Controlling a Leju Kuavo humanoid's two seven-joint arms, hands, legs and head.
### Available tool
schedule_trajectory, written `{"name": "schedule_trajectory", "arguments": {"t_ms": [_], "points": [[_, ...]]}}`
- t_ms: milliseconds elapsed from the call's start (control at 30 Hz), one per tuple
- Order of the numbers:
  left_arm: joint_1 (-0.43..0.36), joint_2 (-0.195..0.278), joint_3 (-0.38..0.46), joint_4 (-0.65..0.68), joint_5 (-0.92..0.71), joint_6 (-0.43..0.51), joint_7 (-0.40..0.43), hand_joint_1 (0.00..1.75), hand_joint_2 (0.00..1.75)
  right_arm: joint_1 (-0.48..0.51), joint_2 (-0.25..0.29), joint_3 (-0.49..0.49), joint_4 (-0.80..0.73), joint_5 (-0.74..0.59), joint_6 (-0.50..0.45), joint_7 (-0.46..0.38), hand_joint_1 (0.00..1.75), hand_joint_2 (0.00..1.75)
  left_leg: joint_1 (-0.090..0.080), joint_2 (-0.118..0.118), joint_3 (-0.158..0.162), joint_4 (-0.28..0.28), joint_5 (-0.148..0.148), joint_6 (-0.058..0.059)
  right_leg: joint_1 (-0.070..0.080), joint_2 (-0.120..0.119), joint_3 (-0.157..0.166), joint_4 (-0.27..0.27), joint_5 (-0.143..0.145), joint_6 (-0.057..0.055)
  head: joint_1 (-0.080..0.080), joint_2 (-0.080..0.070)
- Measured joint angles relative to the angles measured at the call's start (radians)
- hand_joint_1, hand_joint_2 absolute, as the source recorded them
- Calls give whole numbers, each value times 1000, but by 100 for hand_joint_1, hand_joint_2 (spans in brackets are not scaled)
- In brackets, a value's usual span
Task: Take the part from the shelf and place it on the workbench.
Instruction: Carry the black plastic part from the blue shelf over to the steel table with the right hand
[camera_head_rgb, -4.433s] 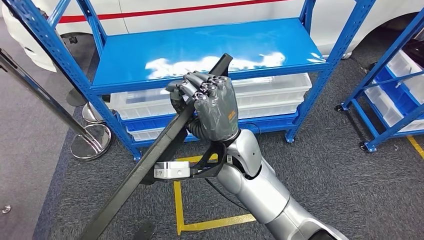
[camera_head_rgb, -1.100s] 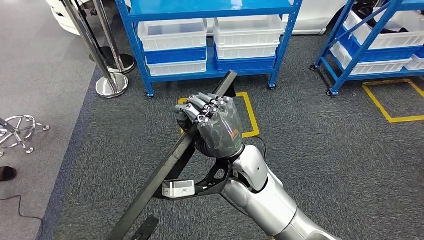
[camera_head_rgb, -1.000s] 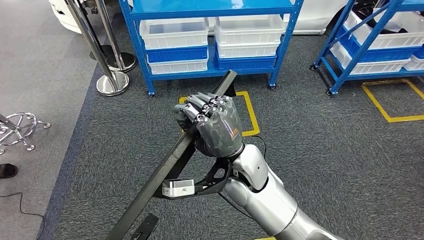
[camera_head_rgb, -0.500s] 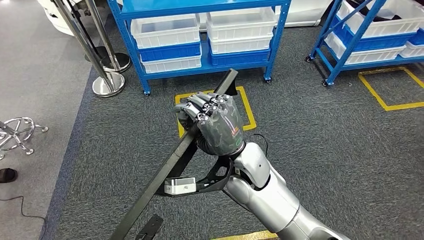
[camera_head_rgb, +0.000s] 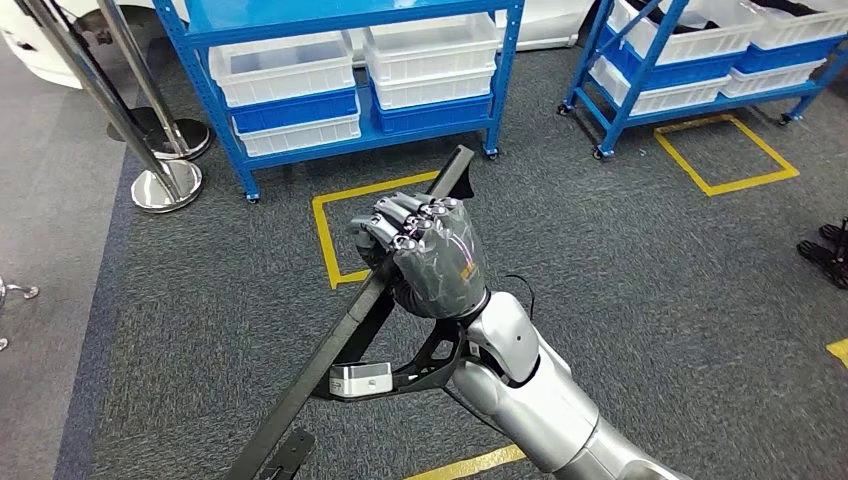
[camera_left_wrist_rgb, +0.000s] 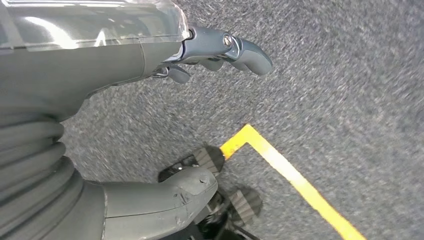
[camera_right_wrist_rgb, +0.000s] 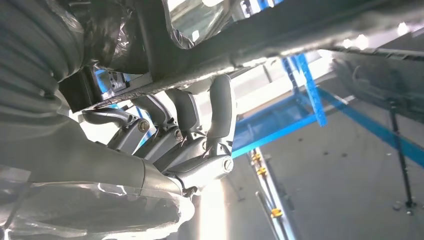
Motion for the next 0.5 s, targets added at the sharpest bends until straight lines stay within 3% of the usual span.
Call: {"name": "schedule_trajectory", "arguments": {"t_ms": [67, 100, 133, 200, 267, 300, 367, 433, 500], "points": [[3, 2, 0, 0, 0, 0, 0, 0, 175, 4, -1, 1, 1, 0, 0, 0, 175, 175, -5, 27, -5, 2, 0, 3, -1, -16, -55, 116, -46, 2, 0, 0], [3, 2, 0, 0, 0, 0, 0, 0, 175, 6, -2, 1, 2, 0, 0, 0, 175, 175, -7, 40, -7, 3, -1, 3, -1, -20, -59, 131, -44, 2, 0, 0], [3, 2, 0, 0, 0, 0, 0, 0, 175, 7, -3, 1, 2, 0, 0, 0, 175, 175, -8, 52, -8, 5, -1, 2, -1, -24, -44, 108, -26, 1, 0, 0], [2, 3, 0, 0, 0, 0, 0, 0, 175, 6, -4, 1, 2, 0, 0, 0, 175, 175, -10, 74, -9, 12, -6, -2, 4, -56, 30, -16, 25, -5, 0, 0], [1, 3, 0, 0, 1, 0, -1, 0, 175, 5, -3, 2, 2, 0, 0, 0, 175, 175, -15, 91, -9, 19, -13, -11, 11, -84, 80, -110, 48, -15, 0, 0], [0, 3, 0, 0, 3, 0, -2, 0, 175, 5, -3, 2, 2, 0, 0, 0, 175, 175, -17, 99, -9, 20, -14, -16, 15, -87, 84, -123, 46, -20, 0, 0], [-1, 3, 0, 0, 7, -2, -5, 0, 175, 5, -3, 2, 2, 0, 0, 0, 175, 175, -17, 113, -6, 19, -17, -27, 15, -63, 82, -127, 51, -30, 0, 0], [-2, 3, 0, 0, 8, -10, -9, 0, 175, 4, -3, 3, 2, 0, 0, 0, 175, 175, -12, 87, -14, 45, -42, -38, 11, -43, 82, -133, 58, -42, 0, 0], [0, 2, 0, 0, 4, -18, -12, 0, 175, 2, -2, 3, 2, 0, 0, 0, 175, 175, -8, 38, -54, 141, -102, -45, 9, -23, 81, -136, 62, -50, -1, 0]]}}
